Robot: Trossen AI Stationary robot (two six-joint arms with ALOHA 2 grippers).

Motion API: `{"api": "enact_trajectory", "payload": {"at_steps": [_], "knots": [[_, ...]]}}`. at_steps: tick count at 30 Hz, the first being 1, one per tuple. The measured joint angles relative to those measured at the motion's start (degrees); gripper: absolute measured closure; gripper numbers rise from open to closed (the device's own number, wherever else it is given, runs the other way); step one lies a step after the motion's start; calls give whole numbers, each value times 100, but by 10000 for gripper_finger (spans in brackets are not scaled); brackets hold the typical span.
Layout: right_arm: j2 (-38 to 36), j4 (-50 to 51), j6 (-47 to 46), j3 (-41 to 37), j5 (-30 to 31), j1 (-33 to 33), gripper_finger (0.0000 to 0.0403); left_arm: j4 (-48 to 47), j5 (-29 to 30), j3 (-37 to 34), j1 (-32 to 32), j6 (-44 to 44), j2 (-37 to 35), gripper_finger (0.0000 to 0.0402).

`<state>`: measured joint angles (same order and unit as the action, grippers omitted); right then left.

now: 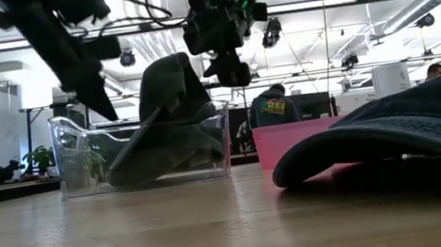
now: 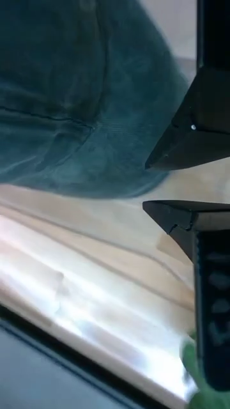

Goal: Pick & Place hat
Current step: Put the black cap into the transparent bin

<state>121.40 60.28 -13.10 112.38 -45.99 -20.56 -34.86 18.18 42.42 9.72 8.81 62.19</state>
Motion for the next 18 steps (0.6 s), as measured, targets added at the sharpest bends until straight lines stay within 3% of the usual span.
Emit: {"api": "enact_trajectory", "payload": {"at_steps": [4,8,12,18], "knots": [[-2,-24,131,-184,119,75,219,-1337,44,366,0,356,-306,323],[22,-374,15,-371,459,164,230,-2326,53,332,-5,1307,-701,323],[20,-859,-201,-351,777,224,238,-2475,-82,8,-17,2036,-1018,323],[43,-1503,-383,-317,1347,271,241,-2175,-104,-652,-17,2307,-1086,323]]}}
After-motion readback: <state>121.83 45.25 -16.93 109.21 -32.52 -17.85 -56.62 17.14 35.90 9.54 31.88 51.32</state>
